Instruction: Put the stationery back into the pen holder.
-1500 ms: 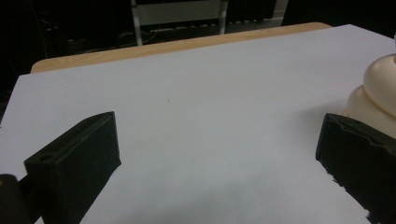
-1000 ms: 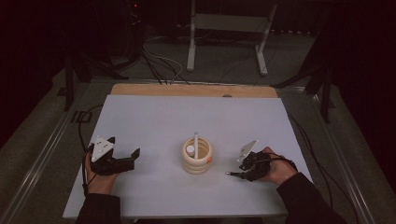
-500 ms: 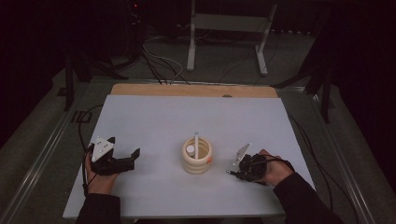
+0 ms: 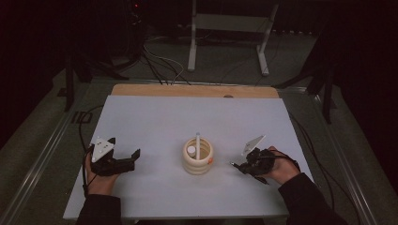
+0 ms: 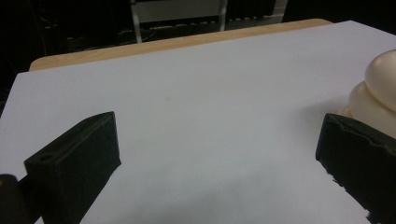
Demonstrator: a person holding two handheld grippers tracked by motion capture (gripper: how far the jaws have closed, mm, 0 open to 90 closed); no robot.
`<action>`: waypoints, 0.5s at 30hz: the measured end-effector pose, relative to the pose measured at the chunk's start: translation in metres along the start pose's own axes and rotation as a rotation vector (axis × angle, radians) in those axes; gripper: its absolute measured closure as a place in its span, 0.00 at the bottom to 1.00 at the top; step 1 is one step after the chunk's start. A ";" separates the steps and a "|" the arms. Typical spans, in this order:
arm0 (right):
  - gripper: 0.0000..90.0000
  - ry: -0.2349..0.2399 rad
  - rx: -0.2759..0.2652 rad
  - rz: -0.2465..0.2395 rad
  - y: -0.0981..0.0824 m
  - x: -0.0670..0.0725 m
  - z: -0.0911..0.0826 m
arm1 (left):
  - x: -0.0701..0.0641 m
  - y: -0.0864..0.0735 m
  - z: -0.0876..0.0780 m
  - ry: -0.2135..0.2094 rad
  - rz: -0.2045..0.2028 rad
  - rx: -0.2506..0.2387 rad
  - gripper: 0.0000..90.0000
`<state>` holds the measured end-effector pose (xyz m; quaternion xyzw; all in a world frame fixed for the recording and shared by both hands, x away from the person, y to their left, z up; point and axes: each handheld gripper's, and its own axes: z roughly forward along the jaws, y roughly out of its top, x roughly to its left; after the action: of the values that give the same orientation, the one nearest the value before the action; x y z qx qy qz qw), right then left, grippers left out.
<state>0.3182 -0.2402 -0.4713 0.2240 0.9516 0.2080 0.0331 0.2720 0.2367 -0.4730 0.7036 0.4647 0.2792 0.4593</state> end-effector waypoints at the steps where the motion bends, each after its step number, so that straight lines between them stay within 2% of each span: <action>1: 0.89 -0.001 -0.013 0.010 0.000 -0.001 -0.002 | 0.000 0.000 0.000 -0.002 -0.001 0.002 0.00; 15: 0.89 -0.074 -0.199 0.100 0.009 -0.010 -0.026 | 0.001 0.001 -0.003 0.008 0.005 -0.006 0.00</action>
<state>0.3269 -0.2466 -0.4442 0.2741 0.9120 0.2946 0.0800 0.2701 0.2383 -0.4704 0.7024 0.4638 0.2846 0.4589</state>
